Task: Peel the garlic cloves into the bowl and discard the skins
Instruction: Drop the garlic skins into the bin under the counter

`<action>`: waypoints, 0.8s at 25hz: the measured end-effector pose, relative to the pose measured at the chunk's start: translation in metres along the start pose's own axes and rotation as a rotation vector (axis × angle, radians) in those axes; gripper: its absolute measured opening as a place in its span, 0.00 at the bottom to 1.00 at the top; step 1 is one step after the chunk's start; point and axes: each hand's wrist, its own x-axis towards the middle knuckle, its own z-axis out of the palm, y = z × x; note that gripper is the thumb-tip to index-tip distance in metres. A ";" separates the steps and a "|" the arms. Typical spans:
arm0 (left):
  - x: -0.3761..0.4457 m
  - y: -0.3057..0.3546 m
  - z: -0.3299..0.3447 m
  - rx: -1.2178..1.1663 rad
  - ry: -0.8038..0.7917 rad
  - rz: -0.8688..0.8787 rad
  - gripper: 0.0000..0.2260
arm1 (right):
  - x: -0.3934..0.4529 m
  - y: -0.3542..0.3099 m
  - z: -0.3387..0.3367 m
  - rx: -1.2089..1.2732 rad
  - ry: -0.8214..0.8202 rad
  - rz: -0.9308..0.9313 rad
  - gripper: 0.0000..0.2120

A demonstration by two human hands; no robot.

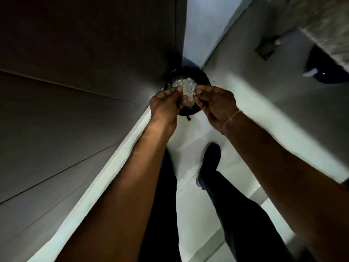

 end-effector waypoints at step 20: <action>0.158 -0.095 -0.021 -0.110 0.104 0.145 0.08 | 0.157 0.091 -0.042 -0.680 0.099 -0.477 0.07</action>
